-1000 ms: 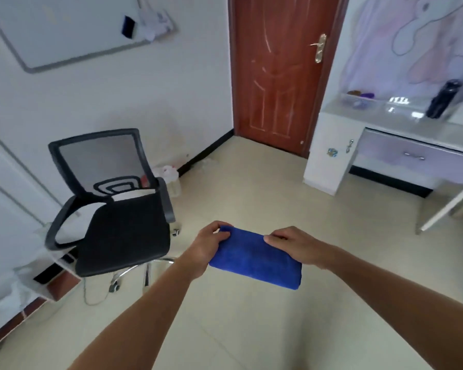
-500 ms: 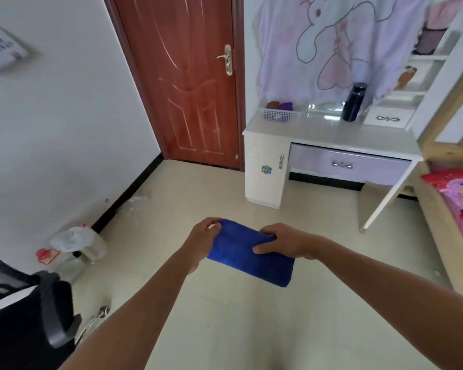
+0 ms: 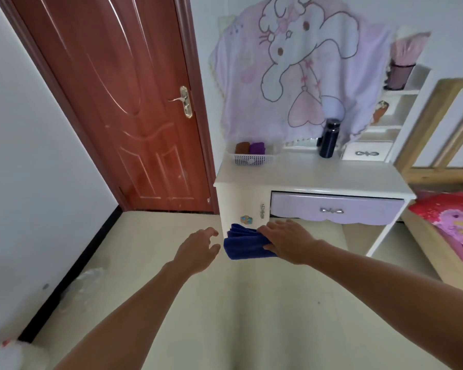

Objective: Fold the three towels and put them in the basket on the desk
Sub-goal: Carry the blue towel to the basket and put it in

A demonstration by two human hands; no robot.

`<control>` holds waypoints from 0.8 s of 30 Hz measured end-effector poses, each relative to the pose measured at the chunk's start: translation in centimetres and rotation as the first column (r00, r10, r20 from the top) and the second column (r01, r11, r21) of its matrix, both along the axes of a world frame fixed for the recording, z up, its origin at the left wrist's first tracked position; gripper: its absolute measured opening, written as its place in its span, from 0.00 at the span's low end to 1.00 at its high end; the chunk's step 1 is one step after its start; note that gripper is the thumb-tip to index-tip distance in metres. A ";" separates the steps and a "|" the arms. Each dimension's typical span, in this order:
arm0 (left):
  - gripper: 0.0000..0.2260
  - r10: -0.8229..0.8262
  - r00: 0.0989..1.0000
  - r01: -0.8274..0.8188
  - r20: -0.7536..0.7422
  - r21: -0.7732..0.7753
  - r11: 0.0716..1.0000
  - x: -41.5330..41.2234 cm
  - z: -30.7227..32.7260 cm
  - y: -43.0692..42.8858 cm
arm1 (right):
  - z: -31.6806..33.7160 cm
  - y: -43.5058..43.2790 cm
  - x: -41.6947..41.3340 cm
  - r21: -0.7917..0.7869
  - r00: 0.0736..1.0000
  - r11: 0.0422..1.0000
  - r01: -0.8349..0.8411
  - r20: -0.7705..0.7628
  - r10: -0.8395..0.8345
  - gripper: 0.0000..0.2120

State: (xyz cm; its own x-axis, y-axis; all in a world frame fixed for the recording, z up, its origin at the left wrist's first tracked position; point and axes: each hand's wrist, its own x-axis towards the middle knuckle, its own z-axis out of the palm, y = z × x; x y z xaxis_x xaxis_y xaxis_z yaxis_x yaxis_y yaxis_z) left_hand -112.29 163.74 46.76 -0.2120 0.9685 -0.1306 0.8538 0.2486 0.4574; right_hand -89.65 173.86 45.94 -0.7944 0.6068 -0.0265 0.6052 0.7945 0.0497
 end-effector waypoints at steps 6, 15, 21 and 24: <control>0.16 -0.141 0.988 0.138 -0.059 -0.045 0.989 -3.0 1.6 14.0 | 0.7 11.1 -0.7 0.032 0.987 0.987 0.158 -0.022 -0.157 0.20; 0.15 -0.216 0.973 0.209 -0.081 -0.078 0.975 -3.0 -0.8 33.2 | -1.5 30.0 -0.2 -0.009 0.976 0.976 0.217 0.011 -0.217 0.18; 0.16 -0.192 0.978 0.184 -0.087 -0.092 0.979 -3.1 -1.1 45.6 | -1.9 43.6 -1.8 -0.024 0.989 0.990 0.140 0.051 -0.139 0.18; 0.20 -0.172 0.983 0.167 -0.067 -0.068 0.984 -3.6 -1.1 49.8 | -1.2 48.8 -3.1 -0.033 0.992 0.994 0.103 0.075 -0.100 0.19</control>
State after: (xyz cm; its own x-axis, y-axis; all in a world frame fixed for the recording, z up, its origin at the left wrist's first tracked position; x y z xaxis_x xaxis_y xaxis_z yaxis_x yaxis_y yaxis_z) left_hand -115.84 213.52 45.64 -0.0563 0.9817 -0.1819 0.9163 0.1232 0.3811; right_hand -92.75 222.70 44.78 -0.7239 0.6817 -0.1060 0.6786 0.7313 0.0690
